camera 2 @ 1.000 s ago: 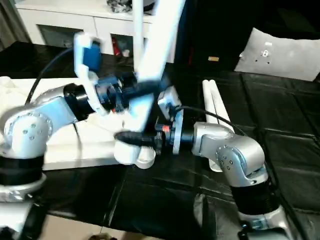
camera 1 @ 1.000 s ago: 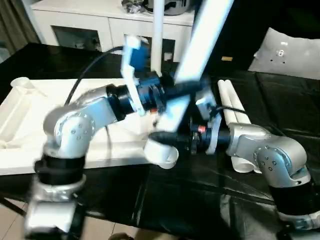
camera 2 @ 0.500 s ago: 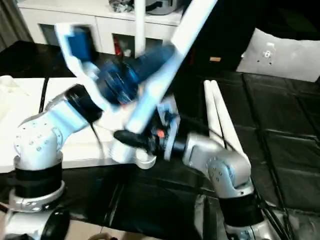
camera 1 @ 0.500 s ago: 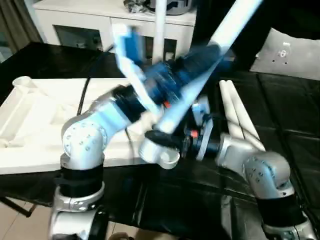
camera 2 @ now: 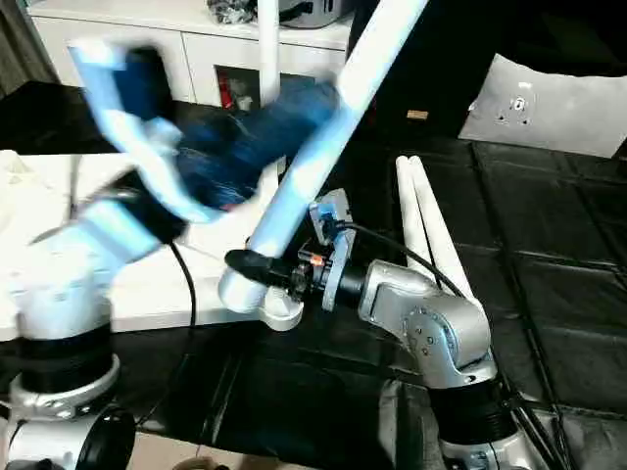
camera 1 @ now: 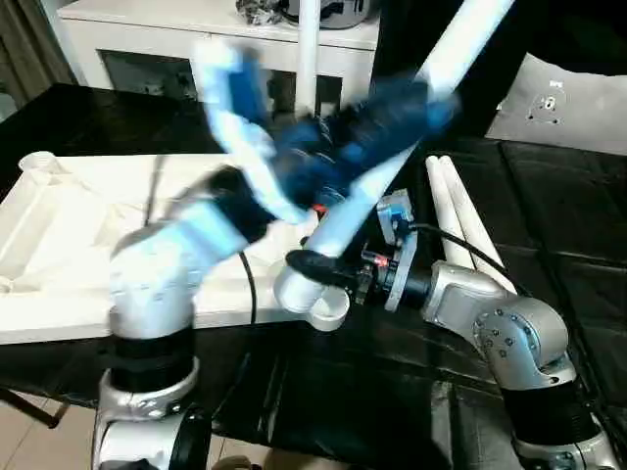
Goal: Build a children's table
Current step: Pick table leg, then insert table leg to table base
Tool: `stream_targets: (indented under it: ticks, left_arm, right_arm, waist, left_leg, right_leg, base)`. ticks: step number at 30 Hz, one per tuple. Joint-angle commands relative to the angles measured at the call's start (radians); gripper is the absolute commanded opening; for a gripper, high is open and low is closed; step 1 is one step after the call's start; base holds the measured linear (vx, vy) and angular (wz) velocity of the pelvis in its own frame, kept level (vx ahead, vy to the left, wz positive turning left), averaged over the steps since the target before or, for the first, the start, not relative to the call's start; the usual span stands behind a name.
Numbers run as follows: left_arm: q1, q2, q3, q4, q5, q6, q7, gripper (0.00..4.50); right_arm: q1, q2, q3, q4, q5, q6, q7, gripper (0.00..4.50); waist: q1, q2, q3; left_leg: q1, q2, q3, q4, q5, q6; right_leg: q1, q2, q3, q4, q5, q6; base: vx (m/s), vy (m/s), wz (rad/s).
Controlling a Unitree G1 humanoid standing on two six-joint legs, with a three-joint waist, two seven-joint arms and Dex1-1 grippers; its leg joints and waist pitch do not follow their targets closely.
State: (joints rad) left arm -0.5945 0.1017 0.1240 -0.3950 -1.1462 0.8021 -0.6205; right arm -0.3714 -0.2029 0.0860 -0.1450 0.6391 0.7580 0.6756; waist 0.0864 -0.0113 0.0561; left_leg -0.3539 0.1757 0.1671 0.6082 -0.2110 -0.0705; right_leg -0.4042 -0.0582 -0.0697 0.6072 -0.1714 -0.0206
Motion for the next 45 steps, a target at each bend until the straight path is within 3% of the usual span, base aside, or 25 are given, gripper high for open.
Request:
stream_targets:
  ticks: [1,6,10,14,19,20,23,24,25,26,28,31,33,34,35,36,37,38,39,40,41,42,43,44,45]
  left_arm:
    - [0.023,0.014,0.009,-0.032,0.001,0.018,0.021,2.96]
    - [0.094,0.055,0.016,-0.048,0.124,0.013,0.104,2.96]
    - [0.208,0.181,-0.052,-0.032,0.368,-0.033,0.189,3.16]
    - [0.312,0.265,-0.107,-0.019,0.500,-0.023,0.281,3.28]
    - [0.398,0.272,-0.153,0.045,0.670,-0.042,0.437,3.39]
    - [0.466,0.250,-0.154,0.043,0.730,-0.144,0.435,3.39]
    - [0.519,0.230,-0.153,0.015,0.753,-0.172,0.469,3.39]
    - [0.539,0.226,-0.154,-0.010,0.754,-0.168,0.479,3.39]
    - [0.548,0.225,-0.155,-0.024,0.753,-0.166,0.480,3.39]
    - [0.556,0.224,-0.155,-0.037,0.752,-0.169,0.480,3.39]
    - [0.567,0.200,-0.149,-0.055,0.753,-0.184,0.503,3.39]
    - [0.572,0.179,-0.125,-0.058,0.764,-0.179,0.527,3.39]
    - [0.578,0.173,-0.122,-0.056,0.782,-0.189,0.537,3.39]
    - [0.581,0.167,-0.124,-0.061,0.809,-0.189,0.563,3.39]
    - [0.581,0.173,-0.132,-0.070,0.819,-0.182,0.568,3.39]
    - [0.581,0.173,-0.132,-0.070,0.819,-0.182,0.568,3.39]
    - [0.585,0.179,-0.153,-0.088,0.837,-0.160,0.578,3.39]
    - [0.585,0.179,-0.153,-0.088,0.837,-0.160,0.578,3.39]
    - [0.587,0.169,-0.155,-0.097,0.837,-0.163,0.585,3.39]
    - [0.588,0.136,-0.137,-0.110,0.830,-0.151,0.616,3.39]
    - [0.588,0.120,-0.126,-0.111,0.822,-0.151,0.626,3.39]
    - [0.588,0.109,-0.118,-0.111,0.817,-0.147,0.634,3.39]
    - [0.588,0.112,-0.122,-0.109,0.824,-0.143,0.635,3.39]
    - [0.588,0.119,-0.127,-0.108,0.833,-0.140,0.634,3.39]
    - [0.592,0.124,-0.130,-0.109,0.844,-0.140,0.634,3.39]
  right_arm:
    - [0.015,-0.002,-0.028,0.008,-0.034,-0.036,-0.042,1.90]
    - [0.031,-0.004,-0.017,0.002,-0.117,-0.092,-0.118,1.90]
    - [0.068,0.015,-0.018,-0.045,-0.155,-0.106,-0.197,1.90]
    - [0.129,0.051,-0.022,-0.106,-0.191,-0.113,-0.291,1.90]
    - [0.175,0.065,-0.003,-0.145,-0.264,-0.122,-0.379,1.90]
    - [0.189,0.079,-0.005,-0.160,-0.283,-0.121,-0.422,1.90]
    - [0.200,0.096,-0.009,-0.188,-0.275,-0.121,-0.437,1.90]
    - [0.203,0.088,0.008,-0.203,-0.291,-0.128,-0.436,1.90]
    - [0.203,0.079,0.020,-0.209,-0.305,-0.132,-0.436,1.90]
    - [0.204,0.072,0.031,-0.211,-0.312,-0.146,-0.423,1.90]
    - [0.219,0.032,0.067,-0.209,-0.344,-0.152,-0.397,1.90]
    - [0.252,0.042,0.062,-0.228,-0.312,-0.140,-0.387,1.90]
    - [0.262,0.052,0.059,-0.237,-0.296,-0.127,-0.389,1.90]
    - [0.266,0.048,0.077,-0.232,-0.307,-0.116,-0.387,1.90]
    - [0.265,0.051,0.080,-0.223,-0.313,-0.117,-0.392,1.90]
    - [0.265,0.051,0.080,-0.223,-0.313,-0.117,-0.392,1.90]
    - [0.260,0.061,0.076,-0.207,-0.309,-0.112,-0.401,1.90]
    - [0.260,0.061,0.076,-0.207,-0.309,-0.112,-0.401,1.90]
    - [0.252,0.061,0.080,-0.200,-0.309,-0.117,-0.397,1.90]
    - [0.240,0.069,0.085,-0.190,-0.307,-0.124,-0.385,1.90]
    - [0.235,0.069,0.089,-0.187,-0.309,-0.128,-0.380,1.90]
    - [0.232,0.070,0.093,-0.185,-0.309,-0.132,-0.375,1.90]
    - [0.230,0.071,0.097,-0.182,-0.309,-0.134,-0.372,1.90]
    - [0.230,0.072,0.097,-0.181,-0.308,-0.134,-0.372,1.90]
    - [0.230,0.072,0.099,-0.181,-0.310,-0.134,-0.371,1.90]
  waist:
    - [-0.004,-0.006,-0.060]
    - [-0.009,0.004,-0.059]
    - [-0.015,0.007,-0.059]
    - [-0.025,0.026,-0.068]
    - [-0.035,0.023,-0.063]
    - [-0.034,0.025,-0.061]
    - [-0.039,0.026,-0.061]
    - [-0.041,0.043,-0.060]
    - [-0.044,0.030,-0.059]
    - [-0.044,0.040,-0.057]
    - [-0.046,0.032,-0.055]
    - [-0.035,0.012,-0.054]
    - [-0.009,0.011,-0.057]
    - [0.003,0.014,-0.058]
    - [0.006,0.029,-0.057]
    - [-0.002,0.040,-0.054]
    - [-0.033,0.059,-0.053]
    - [-0.031,0.070,-0.058]
    - [-0.033,0.077,-0.059]
    - [-0.013,0.087,-0.077]
    - [-0.015,0.076,-0.074]
    - [-0.019,0.091,-0.074]
    - [-0.015,0.088,-0.069]
    - [-0.034,0.060,-0.084]
    - [-0.026,0.039,-0.090]
  left_leg:
    - [-0.005,0.039,-0.009,-0.070,-0.119,-0.012]
    - [0.000,0.034,-0.012,-0.072,-0.157,-0.027]
    - [-0.001,0.032,-0.015,-0.076,-0.168,-0.024]
    - [0.000,0.037,-0.019,-0.076,-0.133,-0.034]
    - [0.000,0.035,-0.017,-0.079,-0.174,-0.029]
    - [-0.001,0.035,-0.019,-0.080,-0.176,-0.024]
    - [-0.001,0.039,-0.019,-0.082,-0.196,-0.025]
    - [0.000,0.039,-0.021,-0.083,-0.212,-0.028]
    - [-0.002,0.038,-0.021,-0.083,-0.227,-0.023]
    - [0.000,0.037,-0.021,-0.083,-0.234,-0.022]
    - [-0.001,0.037,-0.020,-0.081,-0.249,-0.015]
    - [-0.018,0.020,-0.010,-0.064,-0.215,0.051]
    - [-0.037,0.025,-0.030,-0.018,-0.123,0.121]
    - [-0.054,0.034,-0.053,0.020,-0.091,0.148]
    - [-0.053,0.051,-0.069,0.011,-0.069,0.147]
    - [-0.041,0.059,-0.070,-0.034,-0.069,0.129]
    - [0.062,0.084,-0.016,-0.063,-0.261,-0.105]
    - [0.080,0.111,-0.021,-0.077,-0.306,-0.150]
    - [0.087,0.153,-0.030,-0.101,-0.309,-0.162]
    - [0.041,0.303,-0.052,-0.172,-0.054,-0.144]
    - [0.007,0.266,-0.088,-0.170,-0.010,-0.085]
    - [0.025,0.244,-0.089,-0.141,0.021,-0.002]
    - [0.033,0.221,-0.054,-0.133,-0.014,0.085]
    - [0.027,0.155,-0.055,-0.092,-0.031,0.160]
    - [0.006,0.087,-0.019,-0.046,-0.043,0.162]
  right_leg:
    - [0.052,-0.069,0.049,-0.087,-0.401,-0.071]
    - [0.049,-0.064,0.045,-0.099,-0.470,-0.003]
    - [0.047,-0.059,0.045,-0.098,-0.458,0.028]
    - [0.048,-0.059,0.048,-0.083,-0.339,-0.016]
    - [0.050,-0.059,0.049,-0.087,-0.342,-0.046]
    - [0.048,-0.060,0.049,-0.094,-0.359,-0.041]
    - [0.047,-0.062,0.049,-0.095,-0.379,-0.039]
    - [0.045,-0.062,0.050,-0.094,-0.367,-0.046]
    - [0.048,-0.061,0.049,-0.094,-0.371,-0.047]
    - [0.045,-0.061,0.049,-0.096,-0.383,-0.048]
    - [0.046,-0.061,0.048,-0.100,-0.416,-0.039]
    - [0.057,-0.109,0.080,-0.118,-0.576,-0.032]
    - [0.075,-0.188,0.132,-0.137,-0.660,-0.050]
    - [0.083,-0.239,0.162,-0.146,-0.685,-0.082]
    - [0.072,-0.227,0.150,-0.141,-0.632,-0.143]
    - [0.060,-0.163,0.105,-0.120,-0.554,-0.169]
    - [-0.035,0.028,0.071,-0.094,-0.384,-0.050]
    - [-0.044,0.039,0.059,-0.082,-0.323,-0.013]
    - [-0.054,0.042,0.041,-0.064,-0.263,0.004]
    - [-0.060,0.003,-0.009,0.094,-0.059,0.024]
    - [-0.032,-0.007,-0.017,0.137,-0.064,0.027]
    - [-0.042,-0.019,-0.011,0.117,-0.111,0.030]
    - [-0.054,-0.031,-0.004,0.096,-0.108,-0.031]
    - [-0.005,-0.063,0.025,0.041,-0.048,-0.076]
    - [0.013,-0.071,0.042,0.002,0.020,-0.102]
  base:
    - [0.000,0.000,0.00]
    - [0.000,0.000,0.00]
    - [0.000,0.000,0.00]
    - [0.000,0.000,0.00]
    - [0.000,0.000,0.00]
    - [0.000,0.000,0.00]
    - [0.000,0.000,0.00]
    - [0.000,0.000,0.00]
    - [0.000,0.000,0.00]
    - [0.000,0.000,0.00]
    - [0.000,0.000,0.00]
    - [0.000,0.000,0.00]
    - [0.000,0.000,0.00]
    - [-0.007,0.071,-0.04]
    - [-0.007,0.071,-0.04]
    - [-0.025,0.086,-0.02]
    - [-0.064,0.081,-0.24]
    - [-0.064,0.081,-0.24]
    - [-0.070,0.075,-0.39]
    - [-0.045,0.039,-0.43]
    - [-0.045,0.039,-0.43]
    - [-0.042,-0.037,-0.25]
    - [-0.023,-0.114,-0.07]
    - [-0.023,-0.114,-0.07]
    - [-0.034,-0.169,-0.16]
